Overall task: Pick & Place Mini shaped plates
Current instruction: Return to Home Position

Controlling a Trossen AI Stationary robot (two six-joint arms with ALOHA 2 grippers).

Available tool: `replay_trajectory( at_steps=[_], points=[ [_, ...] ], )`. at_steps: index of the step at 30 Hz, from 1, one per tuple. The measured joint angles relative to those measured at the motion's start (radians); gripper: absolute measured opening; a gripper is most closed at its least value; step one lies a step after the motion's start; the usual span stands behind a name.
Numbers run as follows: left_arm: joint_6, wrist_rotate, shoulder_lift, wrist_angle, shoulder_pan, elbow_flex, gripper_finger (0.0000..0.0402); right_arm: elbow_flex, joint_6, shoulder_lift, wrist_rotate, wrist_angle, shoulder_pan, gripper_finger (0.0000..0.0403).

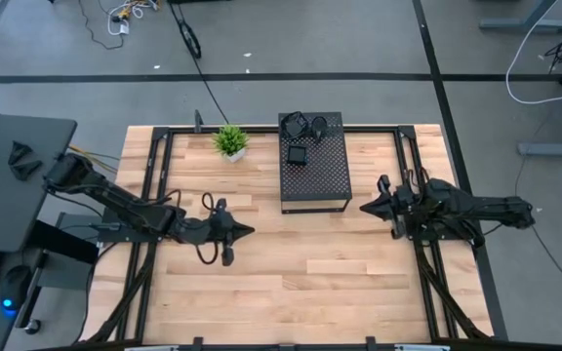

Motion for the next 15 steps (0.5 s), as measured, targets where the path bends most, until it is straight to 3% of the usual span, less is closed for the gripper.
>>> replay_trajectory(
  at_steps=[7, 15],
  points=[
    [0.023, -0.023, -0.085, -0.101, -0.018, -0.036, 0.0009, -0.006, -0.026, 0.003, 0.000, 0.031, -0.014, 0.0008],
    [0.039, -0.054, -0.410, -0.046, -0.025, -0.267, 0.0006, -0.006, -0.026, 0.021, 0.032, 0.025, -0.014, 0.0008]
  ],
)
